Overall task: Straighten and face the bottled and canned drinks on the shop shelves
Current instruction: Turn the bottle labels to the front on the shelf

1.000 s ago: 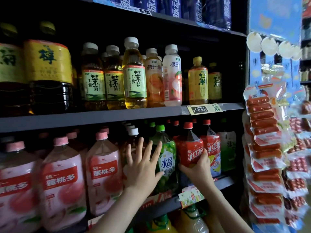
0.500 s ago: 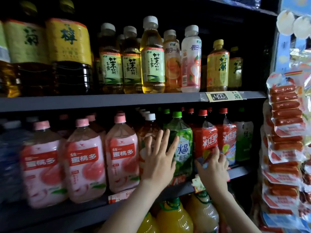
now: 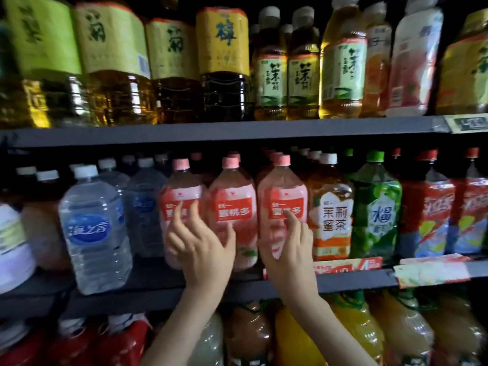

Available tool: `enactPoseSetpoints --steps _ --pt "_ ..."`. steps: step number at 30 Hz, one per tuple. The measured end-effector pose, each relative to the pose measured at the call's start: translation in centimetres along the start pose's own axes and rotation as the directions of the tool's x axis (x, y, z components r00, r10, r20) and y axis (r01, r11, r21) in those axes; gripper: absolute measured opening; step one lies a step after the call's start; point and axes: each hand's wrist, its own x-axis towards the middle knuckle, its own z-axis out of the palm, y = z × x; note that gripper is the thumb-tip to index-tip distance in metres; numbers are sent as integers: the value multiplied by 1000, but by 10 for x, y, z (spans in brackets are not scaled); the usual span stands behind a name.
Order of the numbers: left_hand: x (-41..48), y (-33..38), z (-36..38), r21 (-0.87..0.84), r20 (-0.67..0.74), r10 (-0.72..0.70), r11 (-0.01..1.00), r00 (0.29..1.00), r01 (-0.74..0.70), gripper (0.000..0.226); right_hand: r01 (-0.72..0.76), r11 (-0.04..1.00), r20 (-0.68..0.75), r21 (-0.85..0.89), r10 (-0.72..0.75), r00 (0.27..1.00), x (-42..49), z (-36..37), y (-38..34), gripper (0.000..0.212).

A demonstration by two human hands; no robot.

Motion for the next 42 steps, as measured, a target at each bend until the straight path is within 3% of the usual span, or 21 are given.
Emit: enactPoseSetpoints --steps 2,4,6,8,12,15,18,20,22,24,25,27,29,31,33,39,42 --pt "12 -30 -4 22 32 -122 992 992 121 86 20 997 18 -79 -18 1000 -3 15 -11 69" --pt "24 -52 -9 -47 186 -248 964 951 260 100 -1 997 -4 -82 1 1000 -6 26 -20 74" --pt "29 -64 -9 -130 419 -345 893 840 431 108 -6 997 -23 -79 4 1000 -9 33 -30 76" --pt "26 -72 -4 -111 544 -356 867 759 486 98 -3 996 -45 -91 -1 999 -11 40 -40 73" --pt "22 -80 0 -89 543 -325 895 774 438 82 -68 996 -110 -65 61 992 -12 52 -52 76" --pt "23 -87 -3 -129 589 -259 905 766 405 80 -43 998 -184 -34 36 982 -20 64 -63 59" --pt "21 -99 -20 -233 577 -126 922 807 310 68 56 985 -128 165 -35 991 -37 84 -87 56" --pt "22 -112 -40 -212 457 -117 948 881 236 61 131 963 -88 237 -112 990 -44 99 -106 58" --pt "26 -130 -61 -254 200 -72 959 977 123 42 146 935 -63 323 -132 989 -44 115 -125 54" --pt "28 -152 -74 -274 -44 52 960 998 -62 27 118 898 -7 423 -127 992 -44 129 -146 52" --pt "29 -163 -78 -285 -92 78 953 993 -101 28 103 888 24 449 -127 992 -44 136 -155 53" --pt "33 -185 -77 -243 -63 9 970 998 -24 47 66 887 98 458 -125 987 -48 151 -166 60" --pt "39 -204 -74 -235 86 -106 964 991 123 68 -3 901 184 435 -86 979 -52 162 -170 63" --pt "47 -218 -70 -344 305 -133 908 943 239 66 -84 903 288 420 -45 957 -55 168 -170 63" --pt "52 -229 -66 -398 425 -93 874 901 278 58 -112 909 335 402 -32 942 -58 174 -173 65" --pt "55 -240 -62 -523 490 -39 786 871 329 58 -116 903 307 414 -19 951 -57 176 -178 64" --pt "53 -243 -56 -556 458 -17 775 889 301 52 -143 911 347 386 0 938 -54 174 -183 67"
